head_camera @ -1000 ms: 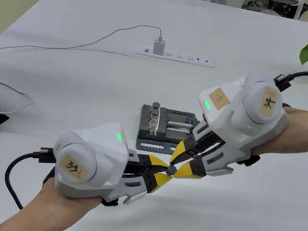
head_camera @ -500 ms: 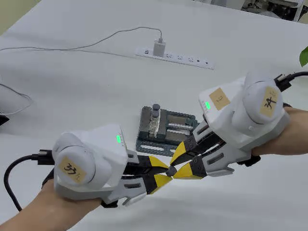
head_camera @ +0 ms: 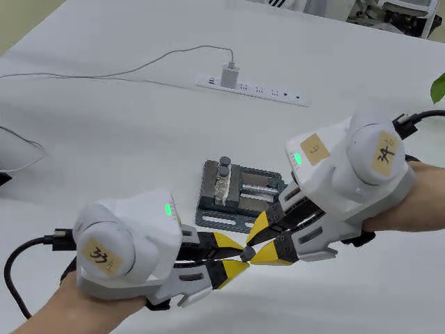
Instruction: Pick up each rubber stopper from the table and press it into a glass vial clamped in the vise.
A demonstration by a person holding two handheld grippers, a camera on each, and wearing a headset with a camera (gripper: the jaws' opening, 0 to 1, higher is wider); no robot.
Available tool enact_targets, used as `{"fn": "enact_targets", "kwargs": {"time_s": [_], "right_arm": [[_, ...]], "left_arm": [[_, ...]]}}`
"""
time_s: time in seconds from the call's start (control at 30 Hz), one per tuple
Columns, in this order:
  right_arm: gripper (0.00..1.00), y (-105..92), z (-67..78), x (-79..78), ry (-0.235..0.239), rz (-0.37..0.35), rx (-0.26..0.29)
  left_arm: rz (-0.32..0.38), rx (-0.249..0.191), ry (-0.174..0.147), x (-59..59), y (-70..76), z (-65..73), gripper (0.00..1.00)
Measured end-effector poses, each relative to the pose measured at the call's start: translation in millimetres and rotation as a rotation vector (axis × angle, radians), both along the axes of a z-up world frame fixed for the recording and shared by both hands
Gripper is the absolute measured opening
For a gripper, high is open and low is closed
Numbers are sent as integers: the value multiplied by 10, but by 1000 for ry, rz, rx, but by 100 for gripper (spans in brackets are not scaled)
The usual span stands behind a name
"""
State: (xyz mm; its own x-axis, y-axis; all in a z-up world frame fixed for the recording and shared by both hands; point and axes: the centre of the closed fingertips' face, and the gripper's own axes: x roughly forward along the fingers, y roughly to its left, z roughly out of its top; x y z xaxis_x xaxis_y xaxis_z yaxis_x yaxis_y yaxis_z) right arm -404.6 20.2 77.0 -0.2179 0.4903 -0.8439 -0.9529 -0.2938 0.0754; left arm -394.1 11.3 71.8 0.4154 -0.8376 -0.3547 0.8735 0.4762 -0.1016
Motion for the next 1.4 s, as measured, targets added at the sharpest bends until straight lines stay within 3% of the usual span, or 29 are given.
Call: {"fn": "enact_targets", "kwargs": {"time_s": [0.4, 0.5, 0.6, 0.73, 1.03, 1.13, 1.4], "right_arm": [[6, -2, -45, 32, -3, -4, -11], [6, 0, -47, 49, -4, -5, -11], [6, 0, -51, 61, -2, -8, -13], [6, -7, -61, 77, -5, -8, -18], [6, -28, -86, 112, 8, -30, -31], [6, -32, -96, 146, 6, -35, -35], [6, -38, -115, 289, -17, -21, -64]], "left_arm": [[71, -32, 12, 87, 108, -7, 24], [85, -6, 4, 107, 155, -51, 32], [109, -5, 17, 128, 196, -87, 38], [154, 14, 10, 172, 281, -126, 55], [303, 51, 27, 336, 539, -218, 99], [315, 44, 45, 355, 588, -229, 99], [328, 47, 45, 341, 641, -237, 99]]}}
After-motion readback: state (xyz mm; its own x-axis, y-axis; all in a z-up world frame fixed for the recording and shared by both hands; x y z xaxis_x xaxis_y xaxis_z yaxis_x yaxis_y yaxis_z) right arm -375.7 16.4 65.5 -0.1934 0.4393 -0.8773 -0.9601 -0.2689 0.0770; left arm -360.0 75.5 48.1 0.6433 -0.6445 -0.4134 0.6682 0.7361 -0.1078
